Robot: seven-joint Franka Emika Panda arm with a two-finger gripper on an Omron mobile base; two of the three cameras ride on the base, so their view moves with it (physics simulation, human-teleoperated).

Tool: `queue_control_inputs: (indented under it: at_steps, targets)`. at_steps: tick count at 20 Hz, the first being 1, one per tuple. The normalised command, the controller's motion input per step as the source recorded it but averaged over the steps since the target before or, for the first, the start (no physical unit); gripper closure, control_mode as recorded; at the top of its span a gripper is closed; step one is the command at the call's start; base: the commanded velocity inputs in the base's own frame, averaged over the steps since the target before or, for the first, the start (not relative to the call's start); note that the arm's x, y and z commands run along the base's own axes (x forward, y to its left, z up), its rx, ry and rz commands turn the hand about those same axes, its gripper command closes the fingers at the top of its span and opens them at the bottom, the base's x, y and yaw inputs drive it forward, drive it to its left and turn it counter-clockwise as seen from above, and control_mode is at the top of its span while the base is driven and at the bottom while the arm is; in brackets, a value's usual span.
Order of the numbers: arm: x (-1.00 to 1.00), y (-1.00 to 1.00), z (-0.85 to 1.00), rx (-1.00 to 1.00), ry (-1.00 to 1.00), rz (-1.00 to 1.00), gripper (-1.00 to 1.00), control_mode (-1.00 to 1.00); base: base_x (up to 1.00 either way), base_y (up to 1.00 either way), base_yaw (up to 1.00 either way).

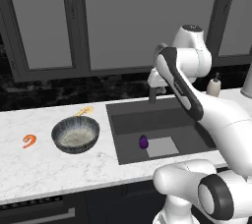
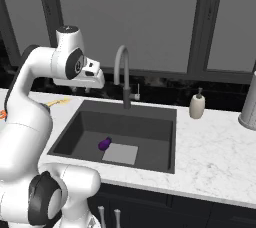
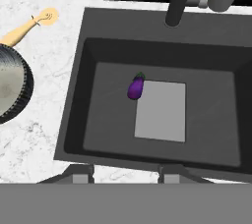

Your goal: Pick the eggplant from the sink and place it in the bowl. Then pick the bowl and place it in the microwave. Then close the microwave door and press the start button.

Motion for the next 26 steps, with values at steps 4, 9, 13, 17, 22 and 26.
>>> queue_control_inputs:
  at_steps: [4,9,13,17,22,26]
  targets:
    - [-0.10,0.00,0.00,0.00,0.00,0.00,-1.00,-1.00,0.00,0.00,0.00]
    - [-0.37,0.00,-0.14,0.03,0.01,0.00,-1.00,-1.00,0.00,0.00,0.00]
    - [-0.49,0.00,-0.32,0.09,0.07,0.00,-1.00,-1.00,0.00,0.00,0.00]
    - [-0.35,0.19,-0.70,0.01,0.07,0.00,-1.00,-1.00,0.00,0.00,0.00]
    - [-0.09,0.27,-0.60,0.00,0.10,0.00,-1.00,-1.00,0.00,0.00,0.00]
    - [0.00,0.35,-0.51,-0.02,0.11,0.00,-1.00,-1.00,0.00,0.00,0.00]
